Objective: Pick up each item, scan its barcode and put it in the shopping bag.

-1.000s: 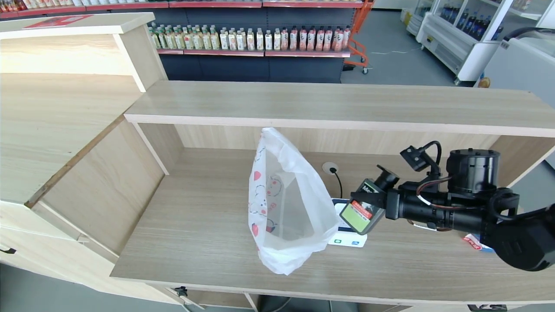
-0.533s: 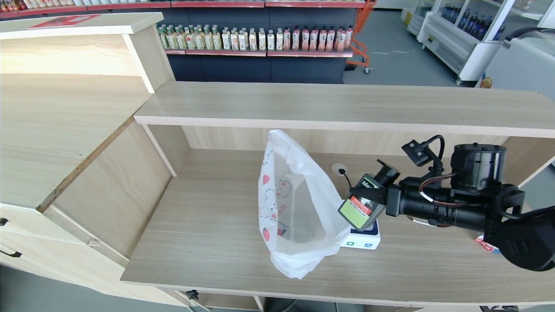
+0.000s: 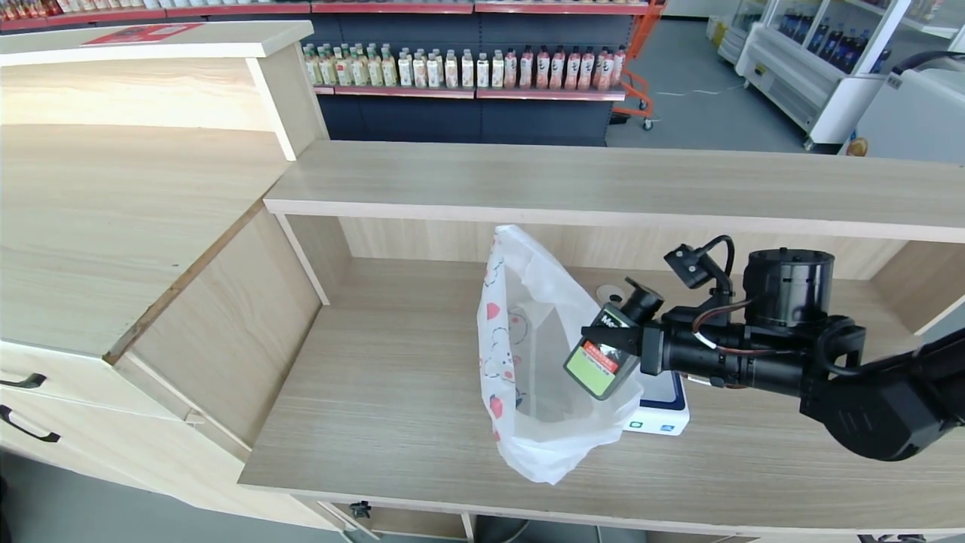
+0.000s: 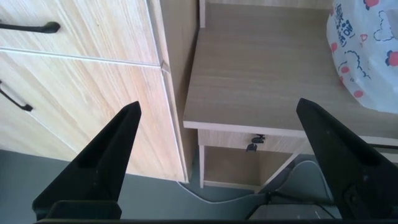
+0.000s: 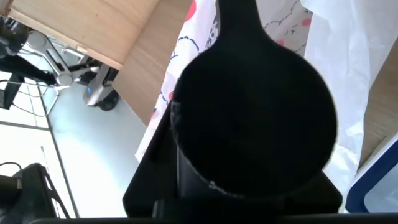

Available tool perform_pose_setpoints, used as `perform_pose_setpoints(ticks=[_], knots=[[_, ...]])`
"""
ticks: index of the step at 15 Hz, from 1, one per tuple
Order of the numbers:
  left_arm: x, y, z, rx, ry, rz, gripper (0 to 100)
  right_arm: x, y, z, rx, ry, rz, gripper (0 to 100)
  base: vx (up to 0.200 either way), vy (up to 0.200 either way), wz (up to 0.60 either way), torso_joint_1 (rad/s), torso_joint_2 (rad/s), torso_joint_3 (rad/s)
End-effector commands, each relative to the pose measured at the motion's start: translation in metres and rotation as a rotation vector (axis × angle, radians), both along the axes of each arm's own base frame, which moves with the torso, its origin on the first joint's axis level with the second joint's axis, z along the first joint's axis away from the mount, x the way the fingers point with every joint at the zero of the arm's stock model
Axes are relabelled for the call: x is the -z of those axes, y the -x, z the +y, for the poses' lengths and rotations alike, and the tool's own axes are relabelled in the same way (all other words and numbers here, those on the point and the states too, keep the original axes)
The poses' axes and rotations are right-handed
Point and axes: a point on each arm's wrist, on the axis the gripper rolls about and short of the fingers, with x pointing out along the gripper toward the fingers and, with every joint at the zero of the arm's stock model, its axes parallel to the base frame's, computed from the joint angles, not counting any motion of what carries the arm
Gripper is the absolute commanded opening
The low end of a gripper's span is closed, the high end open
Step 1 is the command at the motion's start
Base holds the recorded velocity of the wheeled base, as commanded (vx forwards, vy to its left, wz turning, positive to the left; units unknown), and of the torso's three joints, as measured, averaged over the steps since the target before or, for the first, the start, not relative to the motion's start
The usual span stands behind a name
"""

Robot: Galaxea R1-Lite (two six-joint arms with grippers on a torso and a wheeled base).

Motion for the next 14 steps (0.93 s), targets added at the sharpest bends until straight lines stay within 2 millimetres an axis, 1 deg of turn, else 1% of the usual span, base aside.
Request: perform_pose_setpoints(ticks=[1,4,5,10,12,13,14], knots=[[0.000,0.000,0.000,-0.001,0.000,0.000,100,0.016,-0.009,0.003,0.010,0.032,0.024,0,0.000,0.000,0.00,0.000,0.00,0.000],[0.000,0.000,0.000,-0.001,0.000,0.000,100,0.042,-0.018,0.007,-0.021,0.167,-0.044,0,0.000,0.000,0.00,0.000,0.00,0.000],[0.000,0.000,0.000,-0.001,0.000,0.000,100,0.045,-0.019,0.008,-0.030,0.179,-0.059,0,0.000,0.000,0.00,0.000,0.00,0.000],[0.000,0.000,0.000,-0.001,0.000,0.000,100,0.064,-0.020,0.037,-0.129,0.227,-0.146,0,0.000,0.000,0.00,0.000,0.00,0.000],[0.000,0.000,0.000,-0.001,0.001,0.000,100,0.076,-0.029,0.041,-0.137,0.252,-0.177,0,0.000,0.000,0.00,0.000,0.00,0.000],[0.000,0.000,0.000,-0.001,0.000,0.000,100,0.084,-0.036,0.043,-0.139,0.271,-0.192,0,0.000,0.000,0.00,0.000,0.00,0.000],[0.000,0.000,0.000,-0.001,0.001,0.000,100,0.088,-0.041,0.044,-0.142,0.284,-0.209,0,0.000,0.000,0.00,0.000,0.00,0.000]])
